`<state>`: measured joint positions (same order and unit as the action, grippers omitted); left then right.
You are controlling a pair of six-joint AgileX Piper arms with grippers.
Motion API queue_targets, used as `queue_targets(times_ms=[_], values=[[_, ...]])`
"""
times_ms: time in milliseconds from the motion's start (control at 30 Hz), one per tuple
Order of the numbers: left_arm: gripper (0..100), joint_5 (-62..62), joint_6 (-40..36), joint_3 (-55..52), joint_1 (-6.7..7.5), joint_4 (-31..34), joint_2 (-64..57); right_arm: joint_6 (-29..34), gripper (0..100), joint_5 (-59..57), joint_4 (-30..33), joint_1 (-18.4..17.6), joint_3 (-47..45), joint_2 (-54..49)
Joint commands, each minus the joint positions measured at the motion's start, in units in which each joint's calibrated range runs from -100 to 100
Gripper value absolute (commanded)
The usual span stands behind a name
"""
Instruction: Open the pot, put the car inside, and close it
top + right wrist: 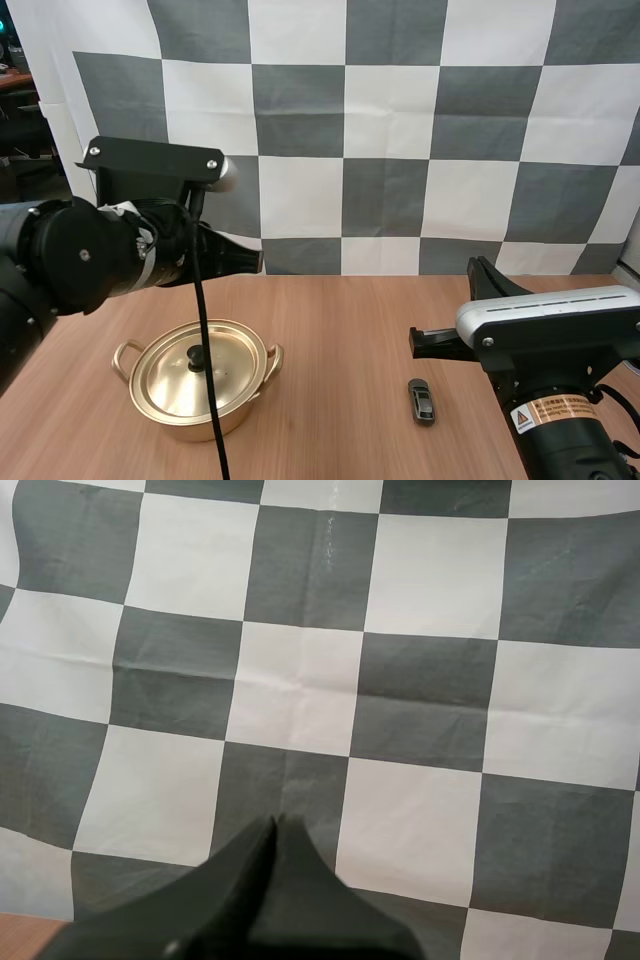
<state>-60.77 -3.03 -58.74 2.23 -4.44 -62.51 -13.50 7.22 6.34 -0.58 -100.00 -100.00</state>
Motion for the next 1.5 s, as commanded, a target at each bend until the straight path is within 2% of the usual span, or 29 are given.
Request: queue_targets(times_ms=[0, 133, 500, 600, 733, 767, 800, 1267, 1467], values=[[14, -39.23, -2.86, 0.02, -0.03, 3.15, 0.1, 0.0, 0, -0.1, -0.02, -0.01, 0.0, 0.0], [14, -39.23, -2.97, 0.18, -0.03, 5.59, 0.1, 0.0, 0, -0.27, -0.02, -0.01, 0.0, 0.0], [16, -39.23, 4.26, 0.89, -0.03, 5.16, 0.1, 0.0, 0, -1.3, -0.02, -0.01, 0.0, 0.0], [37, -39.23, 6.85, 2.2, -0.03, 5.83, 0.1, 0.0, 0, -1.3, -0.02, -0.01, 0.0, 0.0], [85, -39.23, 11.22, 4.0, -0.03, 4.91, 0.1, 0.0, 0, -1.3, -0.02, -0.01, 0.0, 0.0], [95, -39.23, 11.56, 4.26, -0.03, 4.44, 0.1, 0.0, 0, -1.3, -0.02, -0.01, 0.0, 0.0], [100, -39.23, 11.46, 4.6, -0.03, 4.44, 0.1, 0.0, 0, -1.3, -0.02, -0.01, 0.0, 0.0], [100, -36.94, 2.8, 4.75, -0.03, 5.52, 0.1, 0.0, 0, -1.3, -0.02, -0.01, 0.0, 0.0], [100, -35.95, 1.34, 4.75, -0.03, 5.52, 2.36, 0.0, 0, -1.3, -0.02, -0.01, 0.0, 0.0]])
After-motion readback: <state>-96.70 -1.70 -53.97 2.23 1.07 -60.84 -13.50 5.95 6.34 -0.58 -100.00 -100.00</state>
